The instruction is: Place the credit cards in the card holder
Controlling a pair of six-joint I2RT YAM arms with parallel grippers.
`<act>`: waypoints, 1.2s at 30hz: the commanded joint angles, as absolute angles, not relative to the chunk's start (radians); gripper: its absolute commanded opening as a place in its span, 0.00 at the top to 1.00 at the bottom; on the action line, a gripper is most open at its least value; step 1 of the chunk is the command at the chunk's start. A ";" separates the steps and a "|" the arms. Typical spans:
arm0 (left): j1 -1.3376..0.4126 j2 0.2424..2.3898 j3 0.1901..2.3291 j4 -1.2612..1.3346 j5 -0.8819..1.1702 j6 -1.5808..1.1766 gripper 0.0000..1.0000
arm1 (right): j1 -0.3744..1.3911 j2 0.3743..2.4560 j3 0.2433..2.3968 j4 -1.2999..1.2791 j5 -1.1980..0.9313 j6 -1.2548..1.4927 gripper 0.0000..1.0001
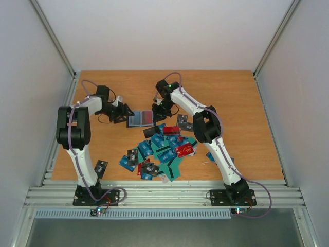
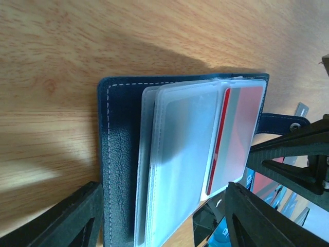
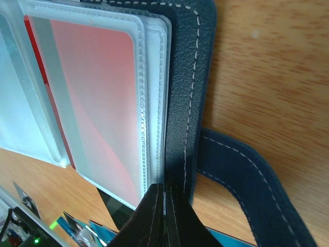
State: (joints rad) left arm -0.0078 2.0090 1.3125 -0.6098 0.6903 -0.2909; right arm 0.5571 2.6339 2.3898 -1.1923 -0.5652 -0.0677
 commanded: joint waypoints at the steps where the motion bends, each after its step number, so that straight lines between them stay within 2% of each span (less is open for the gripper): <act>1: -0.038 1.957 1.327 -0.597 0.764 -0.301 0.35 | 0.577 2.681 2.370 -1.212 -0.554 -0.069 0.96; 13: -0.098 1.920 1.350 -0.598 0.775 -0.325 0.35 | 0.581 2.681 2.376 -1.208 -0.561 -0.061 0.97; 36: -0.201 1.984 1.483 -0.628 0.784 -0.344 0.36 | 0.579 2.611 2.403 -1.205 -0.576 -0.054 0.97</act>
State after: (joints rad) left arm -0.1764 1.9518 1.4300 -0.6140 0.7673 -0.3363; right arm 0.5583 2.6335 2.3894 -1.1999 -0.5724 -0.0574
